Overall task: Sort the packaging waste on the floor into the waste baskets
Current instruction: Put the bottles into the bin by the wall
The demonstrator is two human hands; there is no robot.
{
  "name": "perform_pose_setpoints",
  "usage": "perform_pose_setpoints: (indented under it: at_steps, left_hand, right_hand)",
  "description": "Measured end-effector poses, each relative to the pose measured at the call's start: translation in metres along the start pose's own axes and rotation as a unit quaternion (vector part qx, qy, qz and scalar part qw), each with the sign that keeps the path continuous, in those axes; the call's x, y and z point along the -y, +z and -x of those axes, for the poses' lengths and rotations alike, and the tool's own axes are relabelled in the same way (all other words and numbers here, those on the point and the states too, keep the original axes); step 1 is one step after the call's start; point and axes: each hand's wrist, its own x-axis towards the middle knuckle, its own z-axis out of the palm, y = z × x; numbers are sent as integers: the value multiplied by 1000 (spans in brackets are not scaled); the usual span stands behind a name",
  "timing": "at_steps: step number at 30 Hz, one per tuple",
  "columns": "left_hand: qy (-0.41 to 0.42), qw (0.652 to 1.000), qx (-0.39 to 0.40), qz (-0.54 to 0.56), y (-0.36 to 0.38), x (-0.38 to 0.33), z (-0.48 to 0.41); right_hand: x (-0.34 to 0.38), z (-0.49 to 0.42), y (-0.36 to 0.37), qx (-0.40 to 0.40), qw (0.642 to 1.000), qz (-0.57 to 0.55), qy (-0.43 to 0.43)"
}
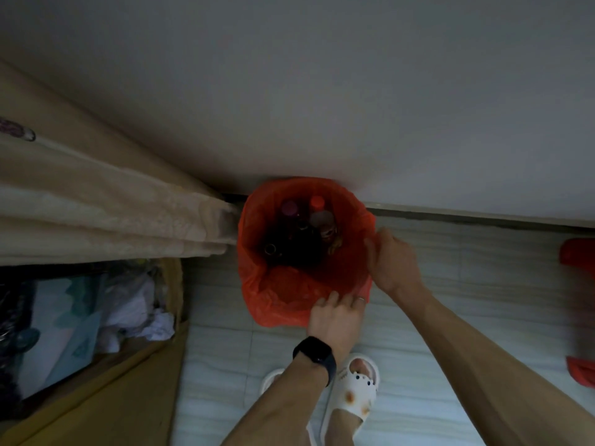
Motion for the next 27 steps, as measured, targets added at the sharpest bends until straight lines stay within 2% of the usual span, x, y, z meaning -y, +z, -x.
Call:
perform_pose_setpoints:
  at_steps: [5, 7, 9, 11, 13, 15, 18, 20, 22, 24, 27]
  left_hand:
    - [-7, 997, 75, -26, -9, -6, -8]
    - [-29, 994, 101, 17, -16, -8, -7]
    - [-76, 989, 80, 94, -18, -6, -11]
    - [-123, 982, 71, 122, -13, 1, -14]
    - [-139, 982, 71, 107, -11, 9, -16]
    - [-107, 988, 87, 72, -9, 15, -17]
    - [-72, 992, 84, 59, -7, 15, -15]
    - [-78, 993, 77, 53, -5, 15, -15]
    - [-77, 994, 69, 21, -4, 15, -14]
    - [-87, 994, 67, 25, -5, 14, -16]
    - [-101, 990, 89, 40, -4, 16, -15]
  right_hand:
    - [-10, 14, 2, 1, 973, -185, 139]
    - [-6, 15, 8, 4, 956, -225, 189]
    - [-3, 14, 18, -2, 938, -253, 238]
    - [-5, 16, 27, -7, 931, -252, 263]
    - [-9, 19, 30, -6, 944, -222, 243]
    - [-11, 22, 27, -39, 954, -202, 218]
    - [-9, 25, 21, -104, 964, -197, 143]
    - [-5, 24, 18, -113, 973, -181, 89]
    - [-4, 20, 14, -91, 987, -131, 17]
    - [-5, 15, 11, -29, 997, -66, -40]
    - [-6, 12, 13, 23, 999, -13, -40]
